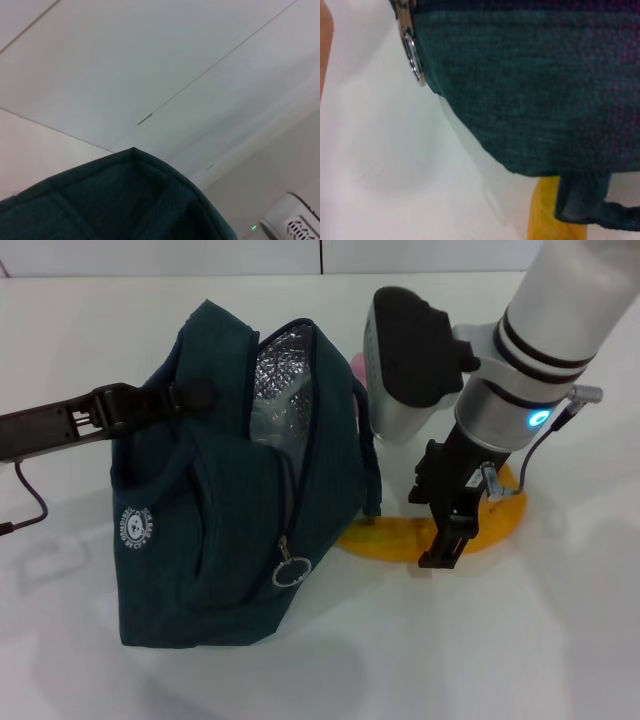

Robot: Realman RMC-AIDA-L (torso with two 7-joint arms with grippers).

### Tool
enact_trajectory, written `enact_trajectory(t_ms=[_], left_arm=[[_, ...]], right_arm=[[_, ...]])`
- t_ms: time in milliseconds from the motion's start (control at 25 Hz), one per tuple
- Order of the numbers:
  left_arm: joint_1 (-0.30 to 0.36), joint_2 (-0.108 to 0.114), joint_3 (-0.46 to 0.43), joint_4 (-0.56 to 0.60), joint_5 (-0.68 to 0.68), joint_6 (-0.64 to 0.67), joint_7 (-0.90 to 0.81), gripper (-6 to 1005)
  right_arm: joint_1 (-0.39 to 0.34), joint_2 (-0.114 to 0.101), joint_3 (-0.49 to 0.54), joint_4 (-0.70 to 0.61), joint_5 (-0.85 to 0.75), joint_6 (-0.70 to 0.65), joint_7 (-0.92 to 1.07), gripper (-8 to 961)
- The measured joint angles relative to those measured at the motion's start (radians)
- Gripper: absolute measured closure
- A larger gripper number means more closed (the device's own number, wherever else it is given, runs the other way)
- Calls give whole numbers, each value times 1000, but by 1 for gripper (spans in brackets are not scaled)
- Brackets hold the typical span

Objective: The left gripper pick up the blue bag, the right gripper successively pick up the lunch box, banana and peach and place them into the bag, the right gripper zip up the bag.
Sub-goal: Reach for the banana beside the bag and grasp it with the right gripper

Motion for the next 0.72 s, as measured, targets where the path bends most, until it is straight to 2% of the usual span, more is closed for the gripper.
enact_trajectory(t_ms=[720], left_arm=[[2, -1, 0, -3, 0, 0, 0, 953]], right_arm=[[-5, 0, -61, 31, 50, 65, 1, 143]])
